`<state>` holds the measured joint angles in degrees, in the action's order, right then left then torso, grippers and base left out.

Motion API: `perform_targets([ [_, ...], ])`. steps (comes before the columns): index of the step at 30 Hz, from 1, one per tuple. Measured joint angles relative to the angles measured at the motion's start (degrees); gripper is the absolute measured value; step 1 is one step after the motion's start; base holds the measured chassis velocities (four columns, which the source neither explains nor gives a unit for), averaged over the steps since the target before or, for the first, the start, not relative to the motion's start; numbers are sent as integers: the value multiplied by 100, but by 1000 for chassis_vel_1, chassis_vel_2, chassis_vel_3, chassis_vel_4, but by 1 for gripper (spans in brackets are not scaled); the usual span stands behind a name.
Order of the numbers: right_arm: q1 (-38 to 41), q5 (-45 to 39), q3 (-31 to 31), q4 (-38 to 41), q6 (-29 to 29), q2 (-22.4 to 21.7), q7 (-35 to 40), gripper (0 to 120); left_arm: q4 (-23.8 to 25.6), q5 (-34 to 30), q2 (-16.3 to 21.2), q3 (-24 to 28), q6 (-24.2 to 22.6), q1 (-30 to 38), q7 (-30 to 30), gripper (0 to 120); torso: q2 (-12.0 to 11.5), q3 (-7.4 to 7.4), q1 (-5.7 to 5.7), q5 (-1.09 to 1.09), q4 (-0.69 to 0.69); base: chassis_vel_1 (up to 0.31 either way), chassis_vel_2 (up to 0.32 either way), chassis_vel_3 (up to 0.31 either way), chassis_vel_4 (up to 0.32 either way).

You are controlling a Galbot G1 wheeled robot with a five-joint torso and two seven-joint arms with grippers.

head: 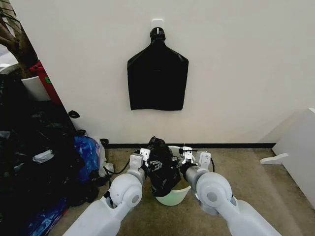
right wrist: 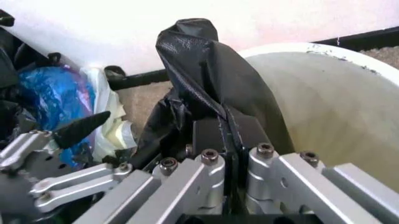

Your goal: Place the garbage bag over the trash bin.

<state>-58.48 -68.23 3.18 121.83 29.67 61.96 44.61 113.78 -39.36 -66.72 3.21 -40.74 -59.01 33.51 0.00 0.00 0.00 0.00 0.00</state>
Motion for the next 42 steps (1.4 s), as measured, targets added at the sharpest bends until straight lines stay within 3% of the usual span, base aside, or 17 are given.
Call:
perform_targets([
  [9,-56,50,5,15,-10,26,-21,0,-444,97,-144,161,170,147,-30,100,0,0,0,0,0,0,0,0,0],
  [14,-82,61,-2,13,-11,27,-41,0,-568,141,-155,218,195,153,-42,93,0,0,0,0,-1,0,0,0,0],
  [33,-34,53,49,-66,0,40,-63,0,-920,59,-249,372,452,110,22,22,0,-1,0,1,0,0,0,0,0],
  [39,-99,72,-16,-24,0,11,-107,0,-980,70,-284,381,519,76,34,7,2,-2,0,-2,0,0,0,0,0],
  [42,-135,95,-42,-2,0,0,-130,0,-984,82,-286,381,552,54,45,7,2,-2,0,-1,0,0,0,0,0],
])
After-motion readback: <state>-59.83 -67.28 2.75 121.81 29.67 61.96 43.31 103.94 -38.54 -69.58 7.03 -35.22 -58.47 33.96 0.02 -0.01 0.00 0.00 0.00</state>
